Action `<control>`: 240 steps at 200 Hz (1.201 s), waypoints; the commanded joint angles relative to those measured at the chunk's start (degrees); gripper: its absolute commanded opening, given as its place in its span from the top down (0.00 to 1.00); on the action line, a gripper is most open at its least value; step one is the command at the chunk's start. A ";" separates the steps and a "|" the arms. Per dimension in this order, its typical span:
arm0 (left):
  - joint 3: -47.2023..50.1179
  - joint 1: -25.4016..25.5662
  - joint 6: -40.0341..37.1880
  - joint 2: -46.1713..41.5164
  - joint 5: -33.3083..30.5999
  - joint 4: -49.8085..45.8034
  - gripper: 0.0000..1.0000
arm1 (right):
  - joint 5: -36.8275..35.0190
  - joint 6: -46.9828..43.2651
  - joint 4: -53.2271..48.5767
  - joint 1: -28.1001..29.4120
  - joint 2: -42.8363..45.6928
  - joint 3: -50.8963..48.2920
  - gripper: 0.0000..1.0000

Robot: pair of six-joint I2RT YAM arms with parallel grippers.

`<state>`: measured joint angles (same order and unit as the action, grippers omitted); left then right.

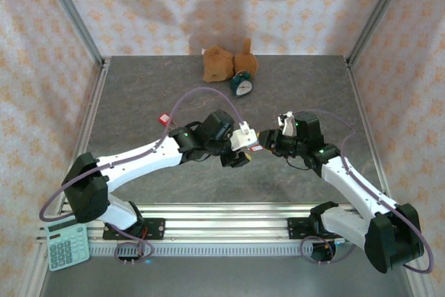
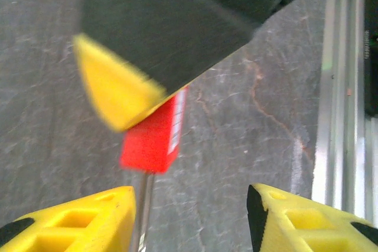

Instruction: Unlock with the key

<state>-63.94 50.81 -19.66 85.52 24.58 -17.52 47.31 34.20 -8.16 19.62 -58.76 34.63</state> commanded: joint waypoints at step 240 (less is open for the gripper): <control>3.00 0.01 -0.85 -0.88 -6.26 8.53 0.44 | 0.02 -0.93 0.26 1.94 3.57 -0.22 0.78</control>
<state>-58.98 50.89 -21.04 82.15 16.21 -10.92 45.63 33.15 -10.46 20.93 -55.24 33.95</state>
